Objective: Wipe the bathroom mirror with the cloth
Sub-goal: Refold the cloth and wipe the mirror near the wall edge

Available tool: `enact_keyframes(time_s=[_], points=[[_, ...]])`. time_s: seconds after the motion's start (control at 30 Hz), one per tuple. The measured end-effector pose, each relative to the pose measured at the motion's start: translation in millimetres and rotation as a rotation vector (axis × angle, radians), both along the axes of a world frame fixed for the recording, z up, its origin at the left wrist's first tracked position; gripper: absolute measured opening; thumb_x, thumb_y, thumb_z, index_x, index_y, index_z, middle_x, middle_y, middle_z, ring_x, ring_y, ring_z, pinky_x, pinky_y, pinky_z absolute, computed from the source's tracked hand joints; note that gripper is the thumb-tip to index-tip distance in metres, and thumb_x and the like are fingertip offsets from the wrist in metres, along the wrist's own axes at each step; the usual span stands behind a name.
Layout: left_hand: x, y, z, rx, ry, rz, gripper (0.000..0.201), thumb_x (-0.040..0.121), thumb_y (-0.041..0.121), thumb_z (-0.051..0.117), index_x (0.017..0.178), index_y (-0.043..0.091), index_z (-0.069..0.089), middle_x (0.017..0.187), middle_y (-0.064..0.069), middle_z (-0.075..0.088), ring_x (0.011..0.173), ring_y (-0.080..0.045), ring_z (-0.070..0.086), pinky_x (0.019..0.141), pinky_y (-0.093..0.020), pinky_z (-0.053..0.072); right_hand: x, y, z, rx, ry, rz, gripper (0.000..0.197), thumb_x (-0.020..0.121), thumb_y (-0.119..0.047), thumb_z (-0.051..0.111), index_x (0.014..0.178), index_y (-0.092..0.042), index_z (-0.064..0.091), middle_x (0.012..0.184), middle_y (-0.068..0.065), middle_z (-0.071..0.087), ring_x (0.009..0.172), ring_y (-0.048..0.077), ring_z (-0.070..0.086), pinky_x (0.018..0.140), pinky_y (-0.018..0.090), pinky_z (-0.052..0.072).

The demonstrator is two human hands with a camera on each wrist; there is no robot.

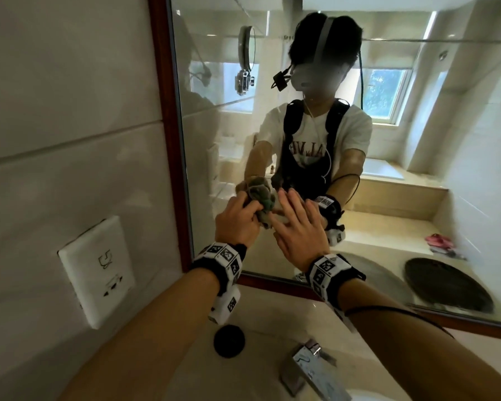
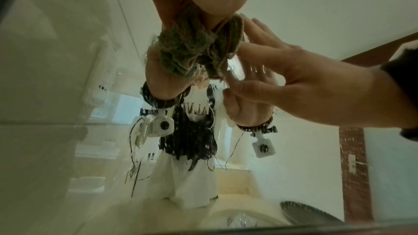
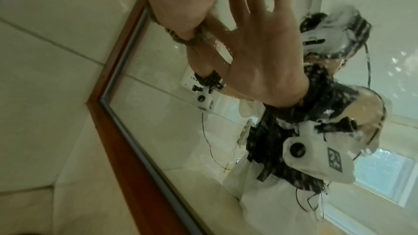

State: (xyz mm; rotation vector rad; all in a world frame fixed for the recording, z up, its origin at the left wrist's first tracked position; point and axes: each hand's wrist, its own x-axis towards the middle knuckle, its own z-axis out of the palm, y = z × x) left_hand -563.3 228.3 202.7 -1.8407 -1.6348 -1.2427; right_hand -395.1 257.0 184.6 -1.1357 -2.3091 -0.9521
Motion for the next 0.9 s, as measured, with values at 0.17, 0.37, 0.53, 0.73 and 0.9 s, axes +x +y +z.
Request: enact_keyframes(time_s=[0.17,0.37,0.53,0.73,0.9], points=[[15,-3,-22,-0.038,0.040,-0.059,0.019,0.066,0.006,0.076,0.077,0.020,0.070,0.089,-0.005,0.063,0.076,-0.026,0.060,0.047,-0.023,0.033,17,-10,-22,-0.061,-0.001,-0.026,0.066,0.078,-0.036,0.065,0.140,-0.030,0.042,0.162,0.013,0.006,0.149,0.032,0.004,0.117,0.051,0.005],[39,-3,-56,-0.156,-0.020,-0.057,0.017,0.067,0.008,0.075,0.077,0.021,0.071,0.088,-0.005,0.063,0.078,-0.027,0.061,0.046,-0.026,0.040,37,-22,-46,-0.127,0.008,-0.068,0.066,0.073,-0.032,0.070,0.136,-0.030,0.049,0.161,0.013,0.012,0.149,0.032,0.010,0.116,0.054,0.011],[70,-6,-81,-0.304,-0.147,-0.035,0.014,0.077,0.009,0.070,0.082,0.021,0.074,0.095,-0.006,0.064,0.080,-0.032,0.061,0.052,-0.033,0.045,57,-32,-61,-0.188,0.022,-0.105,0.059,0.075,-0.032,0.069,0.133,-0.027,0.054,0.160,0.013,0.020,0.148,0.032,0.017,0.114,0.057,0.024],[102,-27,-91,-0.453,-0.226,-0.123,0.024,0.084,0.013,0.060,0.103,0.024,0.070,0.109,-0.001,0.063,0.093,-0.028,0.060,0.068,-0.034,0.048,79,-61,-76,-0.375,0.194,-0.153,0.046,0.088,-0.037,0.049,0.132,-0.023,0.056,0.153,0.012,0.036,0.141,0.028,0.036,0.107,0.059,0.028],[136,-55,-86,-0.496,-0.297,-0.210,0.025,0.084,0.018,0.066,0.107,0.025,0.068,0.111,-0.001,0.063,0.095,-0.025,0.060,0.076,-0.036,0.051,108,-93,-82,-0.790,0.992,0.043,0.020,0.096,-0.023,0.056,0.115,-0.022,0.063,0.110,0.001,0.069,0.100,0.019,0.065,0.085,0.030,0.050]])
